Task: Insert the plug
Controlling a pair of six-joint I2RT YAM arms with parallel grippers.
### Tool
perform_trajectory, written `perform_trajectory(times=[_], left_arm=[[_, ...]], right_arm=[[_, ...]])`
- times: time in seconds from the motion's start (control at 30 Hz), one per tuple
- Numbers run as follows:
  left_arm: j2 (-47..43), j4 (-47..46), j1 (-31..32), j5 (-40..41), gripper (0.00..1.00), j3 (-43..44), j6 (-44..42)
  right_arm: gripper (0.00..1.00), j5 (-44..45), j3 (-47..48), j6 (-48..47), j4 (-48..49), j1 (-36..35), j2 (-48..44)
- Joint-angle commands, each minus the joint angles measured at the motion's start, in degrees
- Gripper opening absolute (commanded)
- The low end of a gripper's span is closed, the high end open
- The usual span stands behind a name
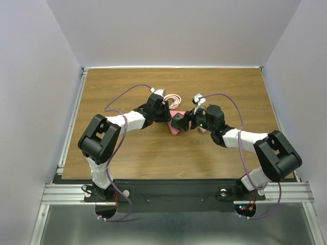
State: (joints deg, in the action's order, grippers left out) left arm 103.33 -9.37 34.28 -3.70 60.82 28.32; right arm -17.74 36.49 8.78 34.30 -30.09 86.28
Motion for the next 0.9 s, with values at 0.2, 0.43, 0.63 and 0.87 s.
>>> perform_trajectory(times=[0.2,0.43,0.63,0.87], left_arm=[[0.3,1.7,-0.7,0.5,0.47,0.3,-1.8],[0.1,1.8,-0.9,-0.3,0.47,0.1,-1.8],[-0.1,1.8,-1.1,-0.5,0.47,-0.1,-1.9],[-0.1,1.7,-1.2,-1.0,0.47,0.0,-1.9]], right_arm=[[0.0,4.8,-2.6,-2.7,8.1,-3.1,0.8],[0.0,5.7,-2.6,-3.6,10.5,-3.7,1.4],[0.0,6.2,-3.1,-4.0,12.5,-4.5,3.1],[0.0,7.2,-4.5,-3.9,15.3,-5.5,3.0]])
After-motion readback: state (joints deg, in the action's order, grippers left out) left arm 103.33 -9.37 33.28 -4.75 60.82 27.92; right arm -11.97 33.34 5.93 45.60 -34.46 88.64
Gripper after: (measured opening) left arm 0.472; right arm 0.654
